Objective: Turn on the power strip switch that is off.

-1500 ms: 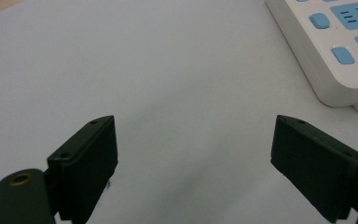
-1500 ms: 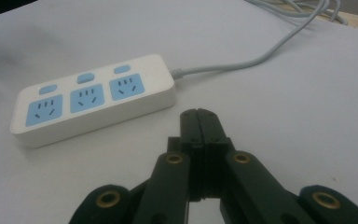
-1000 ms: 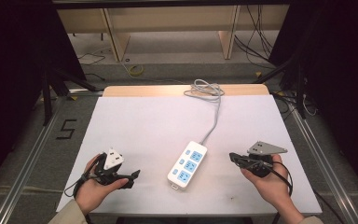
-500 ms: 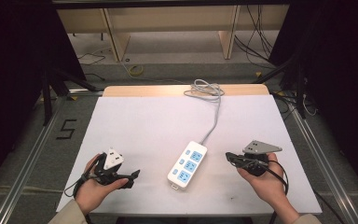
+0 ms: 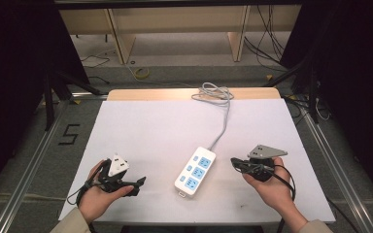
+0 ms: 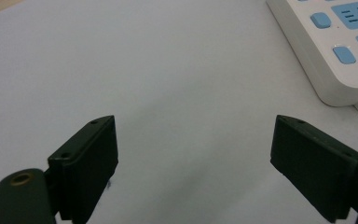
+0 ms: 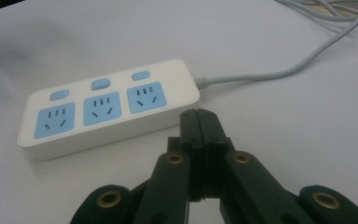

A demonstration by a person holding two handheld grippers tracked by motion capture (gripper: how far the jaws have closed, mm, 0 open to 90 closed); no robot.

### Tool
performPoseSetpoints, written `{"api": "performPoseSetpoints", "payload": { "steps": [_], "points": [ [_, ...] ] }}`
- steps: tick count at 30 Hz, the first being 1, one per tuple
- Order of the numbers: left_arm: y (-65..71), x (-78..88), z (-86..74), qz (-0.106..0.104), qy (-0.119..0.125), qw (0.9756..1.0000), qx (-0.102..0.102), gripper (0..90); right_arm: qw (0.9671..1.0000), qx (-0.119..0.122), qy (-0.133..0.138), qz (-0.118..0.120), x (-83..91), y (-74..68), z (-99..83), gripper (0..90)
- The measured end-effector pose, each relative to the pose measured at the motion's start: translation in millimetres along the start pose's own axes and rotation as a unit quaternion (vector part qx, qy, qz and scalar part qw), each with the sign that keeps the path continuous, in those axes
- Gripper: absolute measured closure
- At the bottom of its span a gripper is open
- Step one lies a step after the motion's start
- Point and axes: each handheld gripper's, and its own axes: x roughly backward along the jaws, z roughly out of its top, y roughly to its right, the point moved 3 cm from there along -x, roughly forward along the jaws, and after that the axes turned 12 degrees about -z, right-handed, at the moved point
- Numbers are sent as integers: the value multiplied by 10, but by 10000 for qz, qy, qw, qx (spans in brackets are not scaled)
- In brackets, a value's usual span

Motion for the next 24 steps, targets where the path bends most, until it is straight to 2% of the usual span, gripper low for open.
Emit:
{"api": "performPoseSetpoints", "payload": {
  "steps": [24],
  "points": [
    [0, -1, -1, -7, -4, 10000, -6, 144, 9998, 130, -43, 129, -134, -104, 127, 900]
  ]
}}
